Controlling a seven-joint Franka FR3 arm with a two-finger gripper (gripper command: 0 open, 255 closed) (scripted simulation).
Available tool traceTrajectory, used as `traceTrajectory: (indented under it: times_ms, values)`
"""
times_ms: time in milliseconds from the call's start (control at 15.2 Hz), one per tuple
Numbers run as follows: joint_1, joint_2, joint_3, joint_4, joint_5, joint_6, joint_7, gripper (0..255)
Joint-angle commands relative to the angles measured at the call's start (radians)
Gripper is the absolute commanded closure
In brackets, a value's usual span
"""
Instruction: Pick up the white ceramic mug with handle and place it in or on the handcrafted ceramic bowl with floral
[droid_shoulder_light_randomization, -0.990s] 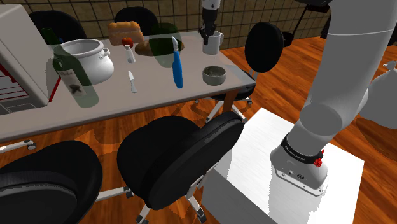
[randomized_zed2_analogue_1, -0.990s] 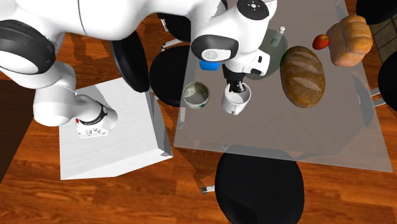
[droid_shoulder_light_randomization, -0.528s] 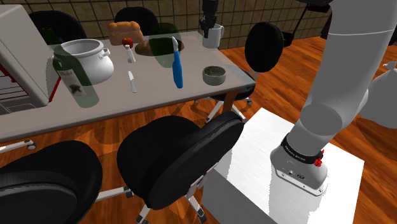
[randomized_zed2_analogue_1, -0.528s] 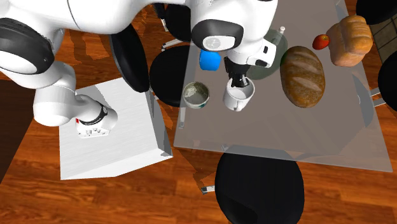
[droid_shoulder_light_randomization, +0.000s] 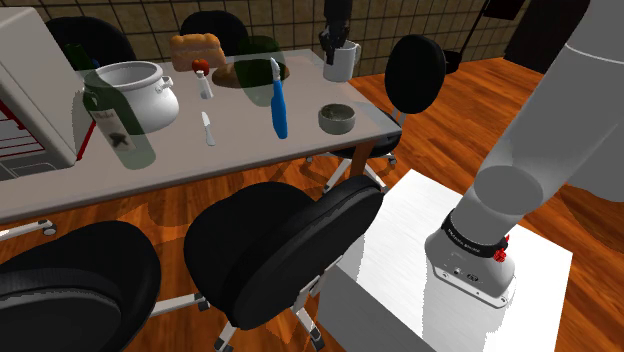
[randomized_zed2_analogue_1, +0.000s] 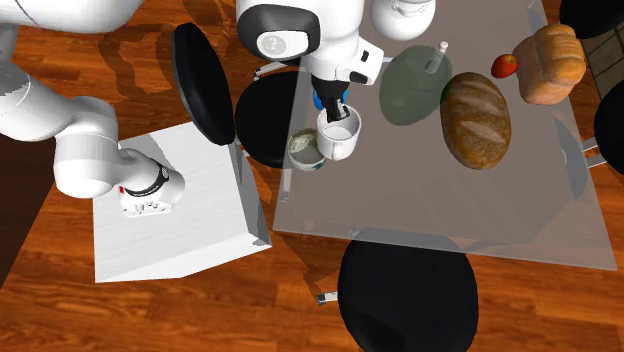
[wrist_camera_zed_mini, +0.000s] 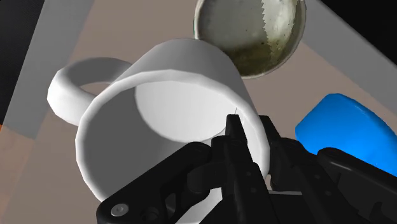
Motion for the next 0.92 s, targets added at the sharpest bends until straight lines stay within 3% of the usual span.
traceTrajectory:
  times_ms: [0, 264, 858]
  values:
    - [0.012, -0.069, 0.012, -0.075, -0.009, 0.008, 0.026, 255]
    - [0.033, -0.211, 0.043, -0.215, -0.02, 0.005, 0.084, 255]
    - [0.032, -0.189, 0.042, -0.314, -0.019, 0.126, 0.083, 255]
